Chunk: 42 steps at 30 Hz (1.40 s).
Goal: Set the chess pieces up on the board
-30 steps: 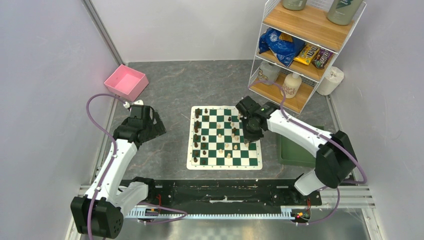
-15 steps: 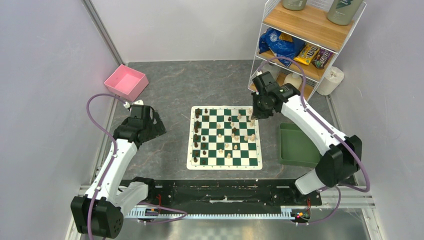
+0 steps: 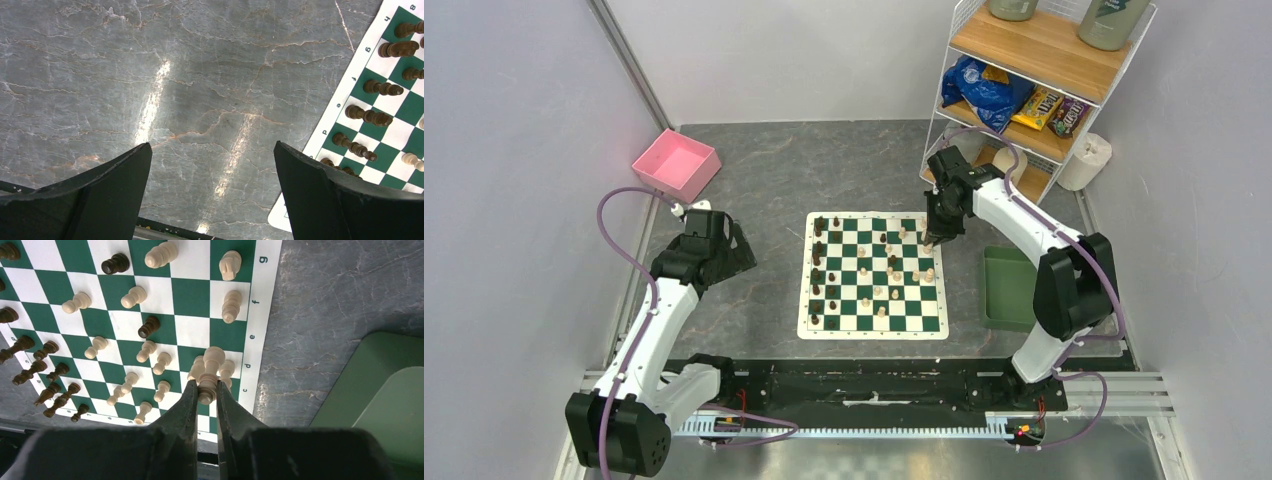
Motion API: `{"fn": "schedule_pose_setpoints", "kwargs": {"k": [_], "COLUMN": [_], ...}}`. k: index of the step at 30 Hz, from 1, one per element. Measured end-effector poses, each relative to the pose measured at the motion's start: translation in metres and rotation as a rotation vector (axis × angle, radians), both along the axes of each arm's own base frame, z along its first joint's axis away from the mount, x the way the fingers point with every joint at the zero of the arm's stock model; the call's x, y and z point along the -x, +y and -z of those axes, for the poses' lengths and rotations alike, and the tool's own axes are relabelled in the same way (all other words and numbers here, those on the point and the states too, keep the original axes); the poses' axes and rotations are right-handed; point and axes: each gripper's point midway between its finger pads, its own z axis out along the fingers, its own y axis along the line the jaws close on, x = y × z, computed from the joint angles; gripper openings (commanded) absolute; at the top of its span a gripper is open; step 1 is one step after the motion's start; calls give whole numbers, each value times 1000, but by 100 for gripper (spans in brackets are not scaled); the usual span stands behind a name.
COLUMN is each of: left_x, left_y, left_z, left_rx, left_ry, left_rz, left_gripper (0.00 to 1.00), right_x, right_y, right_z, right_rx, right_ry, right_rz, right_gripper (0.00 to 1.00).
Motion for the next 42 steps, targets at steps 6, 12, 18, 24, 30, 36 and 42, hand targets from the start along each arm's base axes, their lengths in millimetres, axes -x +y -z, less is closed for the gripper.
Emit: {"fn": "schedule_pose_setpoints", "kwargs": {"k": [6,12,18,24,30,36,42], "left_x": [0,0,0,0,0,0,0], "left_y": [0,0,0,0,0,0,0], "left_z": [0,0,0,0,0,0,0], "left_rx": [0,0,0,0,0,0,0], "left_ry": [0,0,0,0,1,1,1], "left_rz": [0,0,0,0,0,0,0], "left_gripper": [99,99,99,99,99,99,99], "right_x": [2,6,8,7,5,6,6], "right_y": [-1,0,-1,-3,-3,-5,-5], "right_z": [14,29,39,47,55,57,57], "right_rx": [5,9,19,25,28,30,31], "right_ry": [32,74,97,108,115,119,119], "right_rz": [-7,-14,-20,-21,-20,-20,-23], "right_gripper": [12,12,12,12,13,18,27]}}
